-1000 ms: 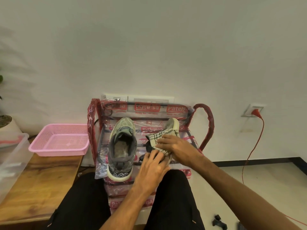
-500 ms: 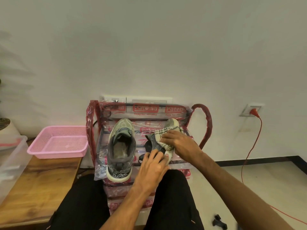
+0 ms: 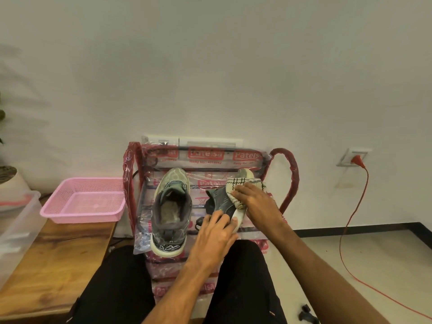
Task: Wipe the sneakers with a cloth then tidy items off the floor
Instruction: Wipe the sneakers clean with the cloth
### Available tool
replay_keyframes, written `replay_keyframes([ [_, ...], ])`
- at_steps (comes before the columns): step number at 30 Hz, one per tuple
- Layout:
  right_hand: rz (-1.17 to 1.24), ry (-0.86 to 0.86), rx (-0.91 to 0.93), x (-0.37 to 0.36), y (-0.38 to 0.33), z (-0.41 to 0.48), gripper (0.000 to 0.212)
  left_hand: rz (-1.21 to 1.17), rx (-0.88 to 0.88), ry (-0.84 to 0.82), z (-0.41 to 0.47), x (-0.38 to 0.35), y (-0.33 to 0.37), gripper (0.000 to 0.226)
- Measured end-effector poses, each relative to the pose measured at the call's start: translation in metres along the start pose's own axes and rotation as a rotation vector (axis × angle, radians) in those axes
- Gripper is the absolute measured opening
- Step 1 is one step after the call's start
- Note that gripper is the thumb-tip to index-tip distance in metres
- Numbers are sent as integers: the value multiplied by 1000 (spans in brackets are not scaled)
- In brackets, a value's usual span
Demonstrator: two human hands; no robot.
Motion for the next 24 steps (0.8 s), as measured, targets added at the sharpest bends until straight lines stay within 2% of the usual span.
replay_keyframes([
  [4, 127, 1, 44, -5, -17, -19, 55, -28, 44, 6, -2, 1, -4, 39],
  [6, 93, -6, 92, -3, -10, -20, 59, -23, 24, 10, -3, -1, -1, 40],
  [10, 20, 6, 38, 3, 2, -7, 64, -33, 35, -14, -2, 1, -2, 46],
  [14, 90, -24, 14, 2, -5, -1, 62, -122, 78, -13, -5, 8, -10, 50],
  [18, 117, -52, 16, 3, 1, -7, 62, -185, 178, -83, -9, 11, -18, 60],
  [22, 116, -78, 7, 2, -1, -5, 64, -157, 410, -209, -15, 12, -26, 80],
  [24, 109, -98, -7, 2, -5, -2, 65, -167, 468, -222, -15, 14, -28, 84],
])
Point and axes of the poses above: each hand's wrist, its own z-axis towards the middle knuckle, its own x-axis out of the back of the hand, y = z × x, the point moved 5 cm from there along z, towards the middle knuckle, and after that the axes turned 10 degrees about -z, right-handed, at the moved point
